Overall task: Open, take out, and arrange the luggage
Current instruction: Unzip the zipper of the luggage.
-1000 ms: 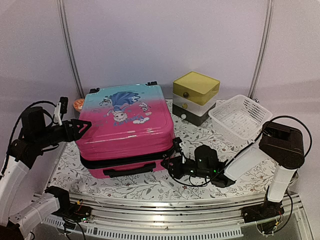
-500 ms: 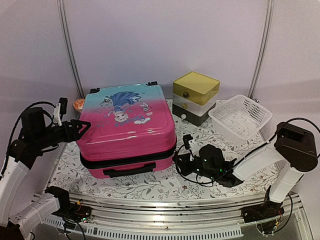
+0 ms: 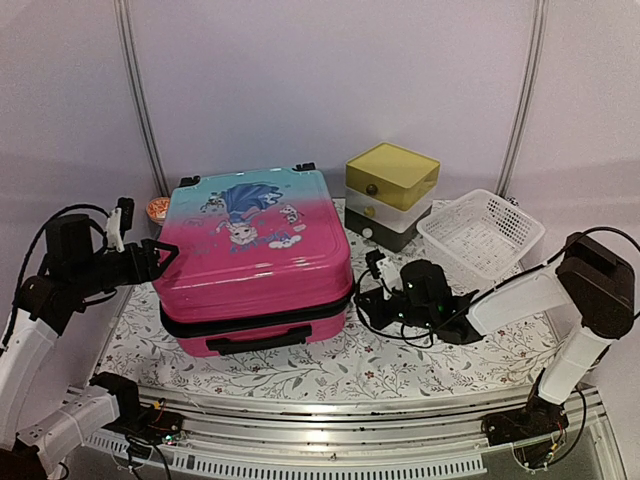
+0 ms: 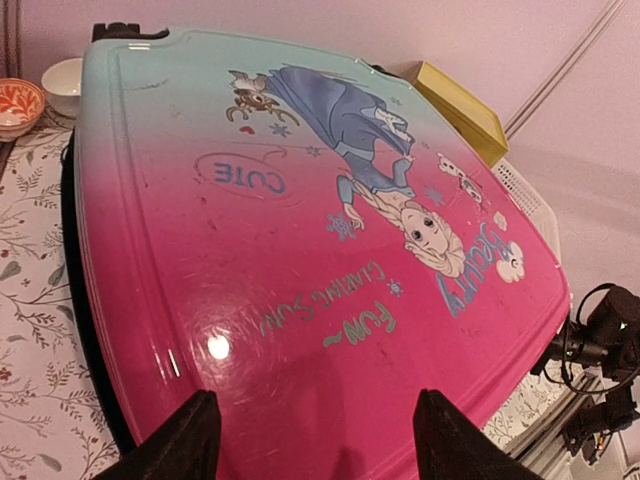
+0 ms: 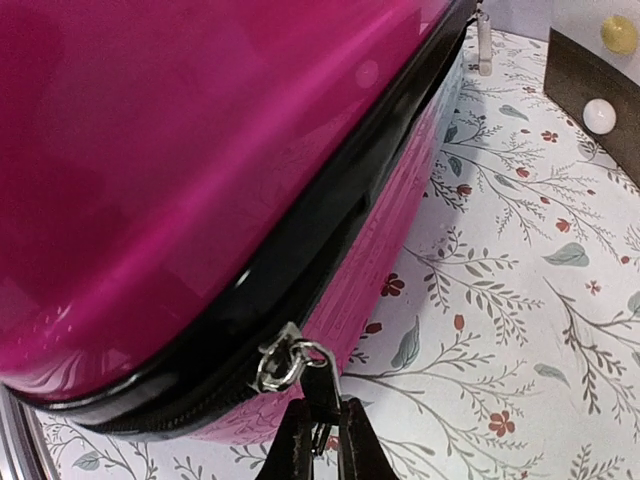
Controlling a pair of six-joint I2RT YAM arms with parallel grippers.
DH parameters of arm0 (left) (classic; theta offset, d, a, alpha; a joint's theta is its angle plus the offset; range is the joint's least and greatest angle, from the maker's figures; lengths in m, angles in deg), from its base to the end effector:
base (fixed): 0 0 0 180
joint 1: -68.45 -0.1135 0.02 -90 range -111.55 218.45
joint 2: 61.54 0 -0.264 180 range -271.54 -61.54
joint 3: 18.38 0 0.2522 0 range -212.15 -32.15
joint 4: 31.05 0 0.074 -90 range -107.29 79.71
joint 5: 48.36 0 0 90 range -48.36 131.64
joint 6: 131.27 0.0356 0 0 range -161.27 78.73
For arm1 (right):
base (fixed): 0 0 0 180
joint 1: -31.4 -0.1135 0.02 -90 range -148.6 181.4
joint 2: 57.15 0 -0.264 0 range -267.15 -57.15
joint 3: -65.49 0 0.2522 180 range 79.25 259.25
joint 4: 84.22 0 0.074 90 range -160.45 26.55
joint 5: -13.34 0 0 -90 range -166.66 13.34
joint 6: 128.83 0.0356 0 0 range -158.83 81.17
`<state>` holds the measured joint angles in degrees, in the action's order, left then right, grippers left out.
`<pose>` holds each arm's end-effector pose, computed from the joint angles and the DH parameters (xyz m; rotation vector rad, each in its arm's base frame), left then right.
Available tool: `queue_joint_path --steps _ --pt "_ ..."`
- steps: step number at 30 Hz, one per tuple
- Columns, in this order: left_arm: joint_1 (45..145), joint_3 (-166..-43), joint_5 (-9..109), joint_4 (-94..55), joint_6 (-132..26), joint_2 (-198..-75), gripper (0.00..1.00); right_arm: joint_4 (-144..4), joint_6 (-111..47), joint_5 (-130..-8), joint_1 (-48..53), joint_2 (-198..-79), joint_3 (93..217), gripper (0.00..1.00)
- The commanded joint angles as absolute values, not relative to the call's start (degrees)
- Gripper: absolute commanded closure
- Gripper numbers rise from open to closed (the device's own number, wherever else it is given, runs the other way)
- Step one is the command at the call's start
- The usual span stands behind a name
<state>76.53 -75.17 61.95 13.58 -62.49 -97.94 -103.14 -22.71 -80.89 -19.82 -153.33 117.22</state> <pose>0.1387 -0.0322 0.3139 0.0012 2.0307 -0.6794 0.2070 0.2535 0.1522 -0.5810 1.9976 0.6632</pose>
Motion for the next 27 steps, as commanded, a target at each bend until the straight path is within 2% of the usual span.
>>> queue_joint_path --steps 1,8,14,24,27 --pt "76.9 -75.66 61.5 13.56 -62.86 -98.34 0.32 -99.28 -28.9 -74.85 -14.89 -155.76 123.32 0.97" --pt "76.97 -75.82 61.33 13.68 -62.91 -98.63 0.32 -98.31 -30.7 -66.26 -10.47 -158.28 127.43 0.94" --pt "76.94 -76.26 61.06 13.84 -62.79 -99.04 0.32 -93.07 -31.71 -57.9 -6.66 -162.28 133.44 0.88" --pt "76.97 -76.03 61.37 13.07 -63.25 -99.68 0.32 -89.61 -32.7 -57.07 -5.6 -165.24 139.71 0.82" --pt "76.92 -76.05 61.2 13.2 -63.08 -99.69 0.32 -88.8 -32.52 -57.96 -5.43 -165.16 140.26 0.75"
